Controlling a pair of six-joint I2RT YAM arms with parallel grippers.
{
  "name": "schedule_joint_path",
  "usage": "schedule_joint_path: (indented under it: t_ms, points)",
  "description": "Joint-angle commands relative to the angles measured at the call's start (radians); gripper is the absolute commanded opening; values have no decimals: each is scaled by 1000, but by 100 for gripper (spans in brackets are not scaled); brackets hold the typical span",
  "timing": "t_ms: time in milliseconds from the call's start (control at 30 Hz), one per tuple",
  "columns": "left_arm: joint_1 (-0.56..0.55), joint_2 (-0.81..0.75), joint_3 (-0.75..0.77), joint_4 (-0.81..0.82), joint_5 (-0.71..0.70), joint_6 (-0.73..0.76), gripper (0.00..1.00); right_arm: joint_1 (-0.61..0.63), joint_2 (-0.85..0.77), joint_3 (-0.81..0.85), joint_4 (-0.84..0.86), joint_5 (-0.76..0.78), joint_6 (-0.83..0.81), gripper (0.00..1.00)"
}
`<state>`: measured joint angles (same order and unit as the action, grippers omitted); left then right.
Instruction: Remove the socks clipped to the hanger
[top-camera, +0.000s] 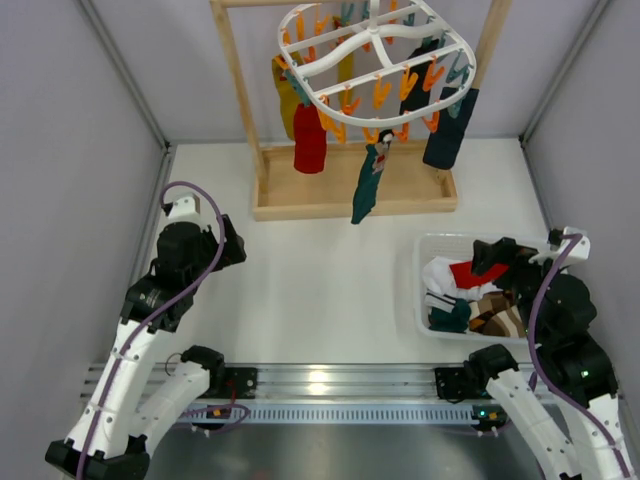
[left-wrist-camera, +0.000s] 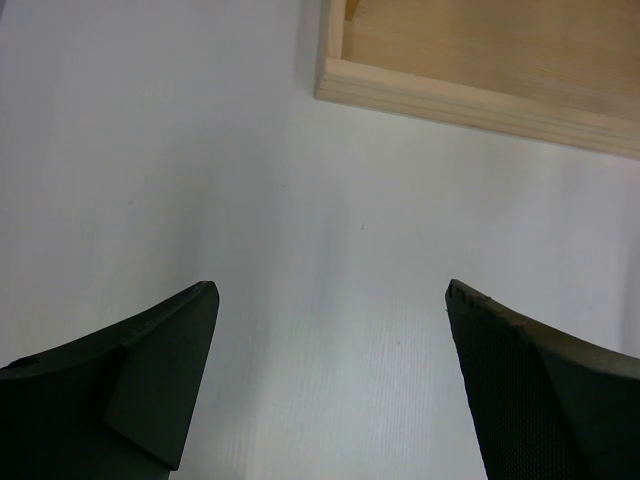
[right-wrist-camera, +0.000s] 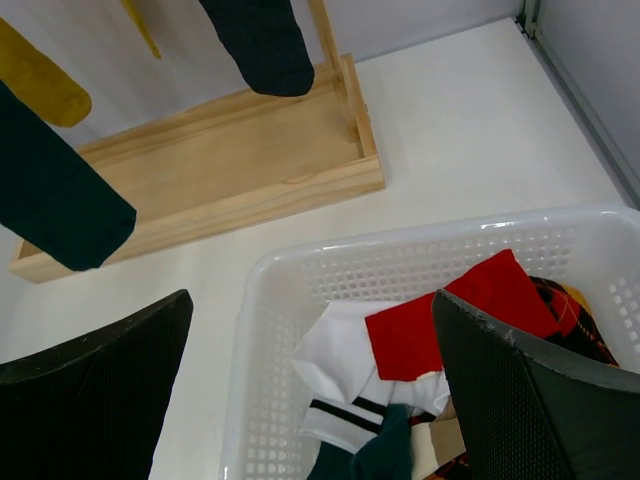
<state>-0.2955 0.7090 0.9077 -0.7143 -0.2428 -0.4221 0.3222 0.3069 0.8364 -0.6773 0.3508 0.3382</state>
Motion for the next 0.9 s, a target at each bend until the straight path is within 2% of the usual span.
schedule_joint_path:
  t_ms: [0,233,400,467,600,700,767,867]
  points:
    - [1,-6,-7,47,8,-10,99,-14,1,-14,59,14,12,99]
    - [1,-11,-10,49,39,-15,99,-14,-6,-83,110,-19,12,99]
    - [1,-6,-3,62,121,-41,99,-12,17,-128,199,-182,4,99]
    - [1,-3,-9,91,189,-70,99,-12,40,-132,209,-251,-1,99]
    - [-1,55,-24,215,493,-118,99,-14,90,-146,235,-337,4,99]
    - [-14,107,-38,363,629,-181,99,-12,95,-169,269,-413,10,99]
    - [-71,145,-47,485,613,-213,99,-12,96,-192,321,-450,27,100]
    - [-189,240,-40,636,426,-176,99,-14,113,-198,361,-490,54,99]
